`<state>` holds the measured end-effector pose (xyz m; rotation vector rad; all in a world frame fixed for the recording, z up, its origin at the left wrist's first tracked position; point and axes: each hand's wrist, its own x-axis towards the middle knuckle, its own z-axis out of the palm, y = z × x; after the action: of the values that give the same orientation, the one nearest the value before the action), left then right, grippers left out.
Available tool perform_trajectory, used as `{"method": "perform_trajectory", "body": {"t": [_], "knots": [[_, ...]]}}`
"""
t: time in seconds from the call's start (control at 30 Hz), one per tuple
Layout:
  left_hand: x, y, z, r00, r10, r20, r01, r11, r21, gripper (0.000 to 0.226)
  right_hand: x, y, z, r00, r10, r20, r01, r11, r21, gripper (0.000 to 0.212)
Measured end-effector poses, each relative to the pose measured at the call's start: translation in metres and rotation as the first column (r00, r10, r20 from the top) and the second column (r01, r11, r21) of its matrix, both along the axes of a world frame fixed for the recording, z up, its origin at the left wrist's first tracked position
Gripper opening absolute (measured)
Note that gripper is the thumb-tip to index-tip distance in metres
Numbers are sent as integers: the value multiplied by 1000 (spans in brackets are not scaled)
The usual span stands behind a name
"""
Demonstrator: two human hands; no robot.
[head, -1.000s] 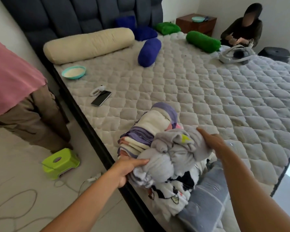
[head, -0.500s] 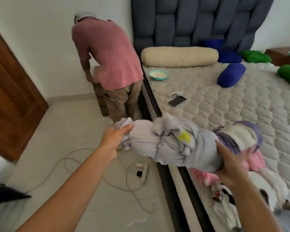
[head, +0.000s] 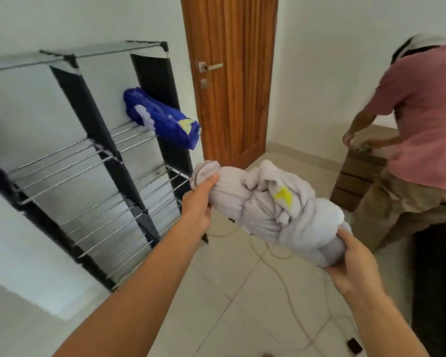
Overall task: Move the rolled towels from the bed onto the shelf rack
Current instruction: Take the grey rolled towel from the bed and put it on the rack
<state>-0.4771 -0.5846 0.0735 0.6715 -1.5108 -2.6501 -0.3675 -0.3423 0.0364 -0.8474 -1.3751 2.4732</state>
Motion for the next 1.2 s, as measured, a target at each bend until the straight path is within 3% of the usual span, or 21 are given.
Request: {"method": "perform_trajectory", "body": {"t": [0.13, 0.23, 0.4, 0.57, 0.67, 0.77, 1.0, 1.13, 1.2], "knots": [[-49, -46, 4, 1000, -1, 16, 2, 998, -55, 62, -89, -46, -5, 981, 186, -57, -191, 975, -111, 18], [-95, -71, 8, 999, 42, -9, -42, 999, -24, 63, -150, -74, -5, 947, 317, -59, -322, 934, -157, 31], [-168, -102, 25, 970, 230, -77, -230, 973, 16, 66, -238, -120, 19, 902, 431, -38, -431, 889, -152, 15], [-227, -144, 43, 955, 289, -65, -288, 957, 16, 55, -307, -173, 40, 839, 542, -47, -543, 827, -143, 20], [-260, -174, 52, 948, 314, -47, -315, 948, -35, 67, -338, -214, 37, 787, 613, -62, -615, 775, -142, 29], [-290, -207, 57, 932, 359, -40, -361, 926, -112, 82, -362, -253, 33, 773, 631, -70, -633, 759, -149, 24], [-346, -267, 69, 877, 476, -62, -467, 816, -342, 73, -407, -327, 31, 717, 696, -38, -691, 701, -176, 13], [-362, -285, 72, 883, 468, -34, -452, 827, -335, 71, -422, -360, 35, 702, 709, -71, -707, 682, -187, 4], [-367, -288, 73, 887, 461, -25, -441, 831, -338, 76, -430, -377, 36, 685, 727, -50, -722, 668, -181, 12]]}}
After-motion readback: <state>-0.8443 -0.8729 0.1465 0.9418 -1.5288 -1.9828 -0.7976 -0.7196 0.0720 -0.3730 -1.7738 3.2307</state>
